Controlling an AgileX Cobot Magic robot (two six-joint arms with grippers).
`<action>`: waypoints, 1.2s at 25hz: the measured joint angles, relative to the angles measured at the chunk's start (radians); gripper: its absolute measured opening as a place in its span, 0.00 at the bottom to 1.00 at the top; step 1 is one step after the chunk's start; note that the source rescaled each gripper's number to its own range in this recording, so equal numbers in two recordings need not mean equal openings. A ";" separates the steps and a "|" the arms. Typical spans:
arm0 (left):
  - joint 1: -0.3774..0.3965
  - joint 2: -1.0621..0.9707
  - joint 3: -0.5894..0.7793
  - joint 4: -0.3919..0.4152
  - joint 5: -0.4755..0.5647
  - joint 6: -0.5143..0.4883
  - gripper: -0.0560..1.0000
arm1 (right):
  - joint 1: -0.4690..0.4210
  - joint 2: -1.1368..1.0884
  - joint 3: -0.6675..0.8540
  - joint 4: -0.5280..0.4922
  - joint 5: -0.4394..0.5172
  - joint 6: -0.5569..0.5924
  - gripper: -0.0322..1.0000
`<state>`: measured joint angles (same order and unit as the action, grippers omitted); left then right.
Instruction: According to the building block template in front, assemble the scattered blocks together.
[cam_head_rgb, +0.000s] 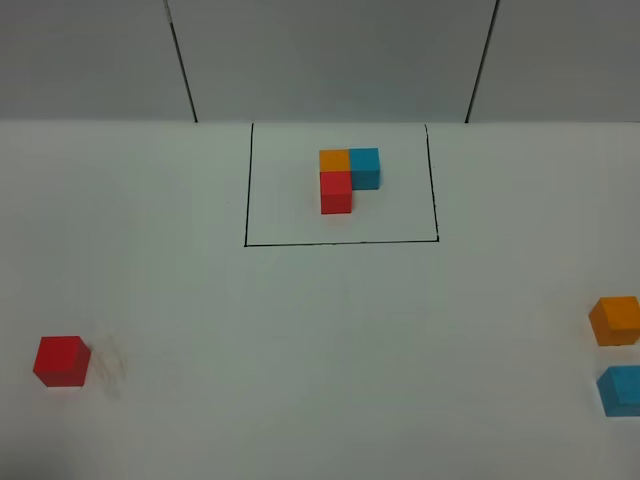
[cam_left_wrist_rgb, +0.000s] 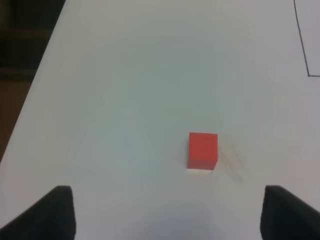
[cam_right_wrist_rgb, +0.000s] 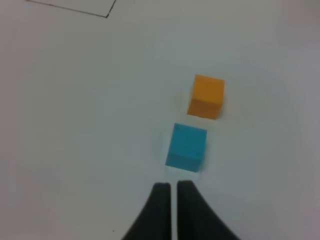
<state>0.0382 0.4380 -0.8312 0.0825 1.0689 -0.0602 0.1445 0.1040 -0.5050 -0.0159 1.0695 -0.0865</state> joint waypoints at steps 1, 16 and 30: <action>0.000 0.042 -0.012 -0.018 0.000 0.000 1.00 | 0.000 0.000 0.000 0.000 0.000 0.000 0.03; 0.000 0.522 -0.034 -0.094 -0.007 -0.047 1.00 | 0.000 0.000 0.000 0.000 0.000 0.000 0.03; 0.000 0.732 0.073 -0.094 -0.202 -0.076 1.00 | 0.000 0.000 0.000 0.000 0.000 0.000 0.03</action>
<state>0.0382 1.1697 -0.7587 -0.0115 0.8671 -0.1360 0.1445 0.1040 -0.5050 -0.0159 1.0695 -0.0865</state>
